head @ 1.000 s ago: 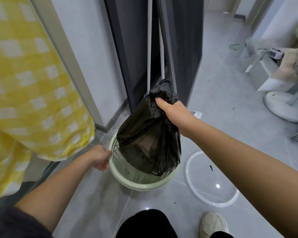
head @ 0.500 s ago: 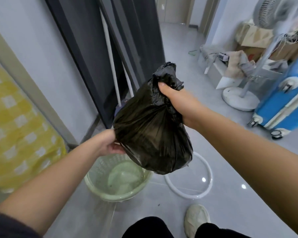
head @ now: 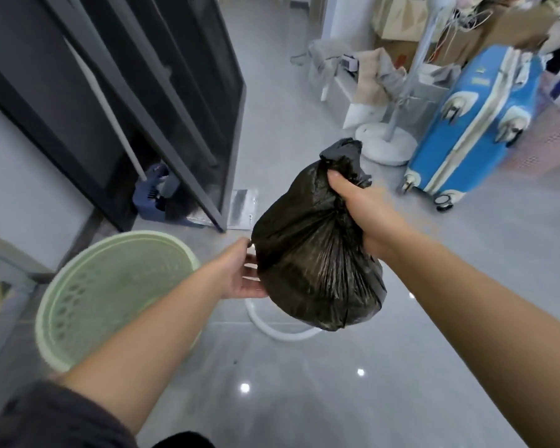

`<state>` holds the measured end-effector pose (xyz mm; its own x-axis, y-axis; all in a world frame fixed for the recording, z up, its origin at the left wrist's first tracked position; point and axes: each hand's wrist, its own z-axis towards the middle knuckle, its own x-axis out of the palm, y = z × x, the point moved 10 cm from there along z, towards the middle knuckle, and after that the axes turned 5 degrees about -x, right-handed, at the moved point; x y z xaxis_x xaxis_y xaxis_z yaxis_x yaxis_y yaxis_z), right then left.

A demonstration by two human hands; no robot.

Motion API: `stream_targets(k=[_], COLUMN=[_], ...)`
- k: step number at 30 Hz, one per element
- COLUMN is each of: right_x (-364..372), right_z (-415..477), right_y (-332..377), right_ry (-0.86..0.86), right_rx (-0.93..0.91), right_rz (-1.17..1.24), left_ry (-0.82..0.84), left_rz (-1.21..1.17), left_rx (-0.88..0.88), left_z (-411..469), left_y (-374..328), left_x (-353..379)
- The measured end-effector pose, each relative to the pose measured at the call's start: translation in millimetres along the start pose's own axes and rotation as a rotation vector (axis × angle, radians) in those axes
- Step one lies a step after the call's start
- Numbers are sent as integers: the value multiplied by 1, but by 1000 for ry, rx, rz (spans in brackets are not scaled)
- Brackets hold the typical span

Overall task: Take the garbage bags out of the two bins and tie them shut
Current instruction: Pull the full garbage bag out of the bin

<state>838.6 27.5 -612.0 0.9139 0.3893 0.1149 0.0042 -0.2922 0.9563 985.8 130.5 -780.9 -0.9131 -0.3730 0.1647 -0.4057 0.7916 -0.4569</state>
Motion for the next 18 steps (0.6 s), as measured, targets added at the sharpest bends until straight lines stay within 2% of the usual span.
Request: stream_targets(k=[9, 18], right_x=[-96, -116], right_z=[21, 40], right_y=[-88, -166], right_ry=[-82, -225], right_rx=[114, 190], right_rz=[9, -57], left_ry=[8, 74], left_rz=[117, 27], left_rx=[-50, -21], left_z=[42, 109], left_y=[29, 58], left_x=[101, 113])
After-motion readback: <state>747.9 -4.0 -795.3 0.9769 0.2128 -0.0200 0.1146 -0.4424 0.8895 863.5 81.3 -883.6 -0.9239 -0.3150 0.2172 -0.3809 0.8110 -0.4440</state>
